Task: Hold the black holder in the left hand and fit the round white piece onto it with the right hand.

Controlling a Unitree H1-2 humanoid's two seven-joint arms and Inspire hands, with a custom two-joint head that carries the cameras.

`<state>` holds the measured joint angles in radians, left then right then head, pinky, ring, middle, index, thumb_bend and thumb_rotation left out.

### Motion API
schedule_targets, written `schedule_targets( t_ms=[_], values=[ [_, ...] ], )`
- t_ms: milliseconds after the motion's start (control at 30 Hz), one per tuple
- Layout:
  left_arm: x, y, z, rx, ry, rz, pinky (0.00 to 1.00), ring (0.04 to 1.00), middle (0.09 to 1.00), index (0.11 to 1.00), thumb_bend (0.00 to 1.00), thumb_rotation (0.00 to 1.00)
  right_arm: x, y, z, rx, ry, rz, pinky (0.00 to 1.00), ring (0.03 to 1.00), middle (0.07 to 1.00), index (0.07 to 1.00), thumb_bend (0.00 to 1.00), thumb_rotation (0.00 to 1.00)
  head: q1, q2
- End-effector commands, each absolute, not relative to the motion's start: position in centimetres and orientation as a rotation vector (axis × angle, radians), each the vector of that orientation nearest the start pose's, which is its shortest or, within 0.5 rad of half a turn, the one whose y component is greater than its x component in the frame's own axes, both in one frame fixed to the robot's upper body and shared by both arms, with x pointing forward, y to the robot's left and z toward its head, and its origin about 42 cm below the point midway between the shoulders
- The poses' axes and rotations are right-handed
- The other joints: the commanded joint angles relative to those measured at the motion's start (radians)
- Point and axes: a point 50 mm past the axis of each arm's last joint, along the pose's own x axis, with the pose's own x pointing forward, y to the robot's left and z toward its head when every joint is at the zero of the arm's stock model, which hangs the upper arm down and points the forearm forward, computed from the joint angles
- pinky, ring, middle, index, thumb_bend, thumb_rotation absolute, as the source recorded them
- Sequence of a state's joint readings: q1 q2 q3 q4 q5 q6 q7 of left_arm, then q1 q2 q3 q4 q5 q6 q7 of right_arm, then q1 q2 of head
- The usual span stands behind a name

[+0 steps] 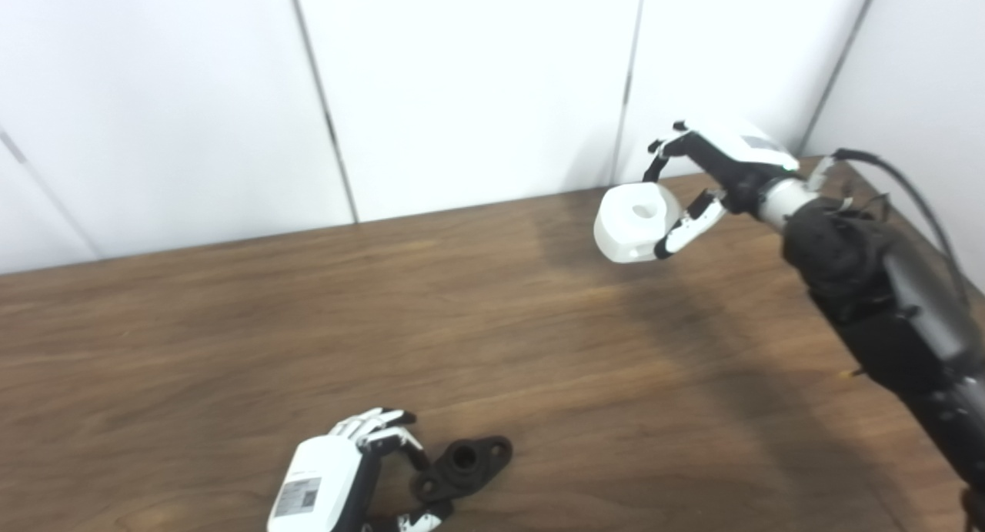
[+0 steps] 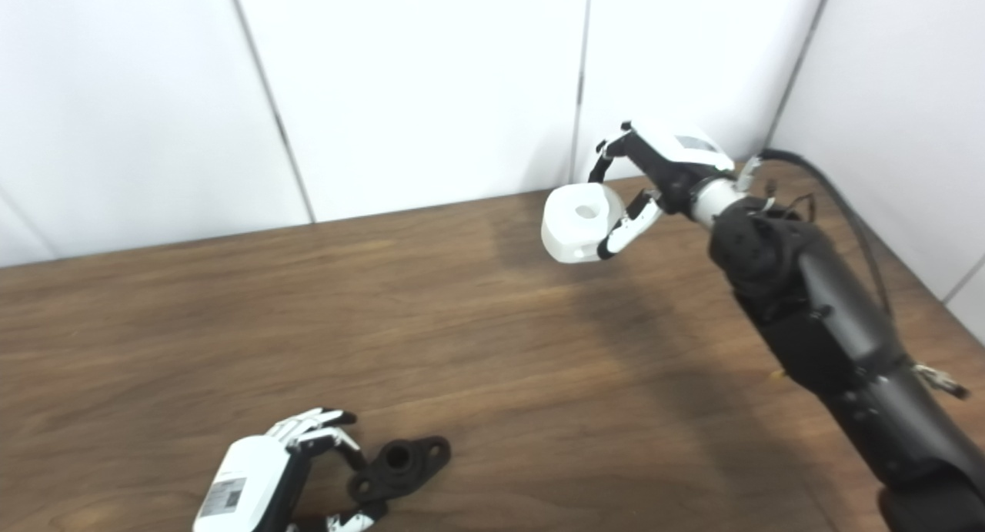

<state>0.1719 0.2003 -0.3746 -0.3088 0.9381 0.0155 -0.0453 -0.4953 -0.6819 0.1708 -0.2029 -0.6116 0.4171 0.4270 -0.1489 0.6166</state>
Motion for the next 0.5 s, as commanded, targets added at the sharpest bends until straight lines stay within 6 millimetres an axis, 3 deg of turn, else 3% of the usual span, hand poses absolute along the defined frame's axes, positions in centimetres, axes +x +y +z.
schedule_targets(
  t_ms=[0,467],
  values=[
    [20.3,16.6,10.9,1.069,-0.15,-0.402,0.81,0.836,0.791,0.488,0.52,0.05,38.3,-32.6,34.6,-1.322,-0.142,0.069,0.95,0.975,0.853,0.485,0.53,0.14,0.018,0.008],
    [20.7,15.2,10.6,1.101,-0.142,-0.406,0.84,0.856,0.807,0.489,0.52,0.05,34.1,-27.3,36.6,-1.325,-0.255,0.305,1.0,0.983,0.859,0.483,0.53,0.14,0.095,0.075]
  ],
)
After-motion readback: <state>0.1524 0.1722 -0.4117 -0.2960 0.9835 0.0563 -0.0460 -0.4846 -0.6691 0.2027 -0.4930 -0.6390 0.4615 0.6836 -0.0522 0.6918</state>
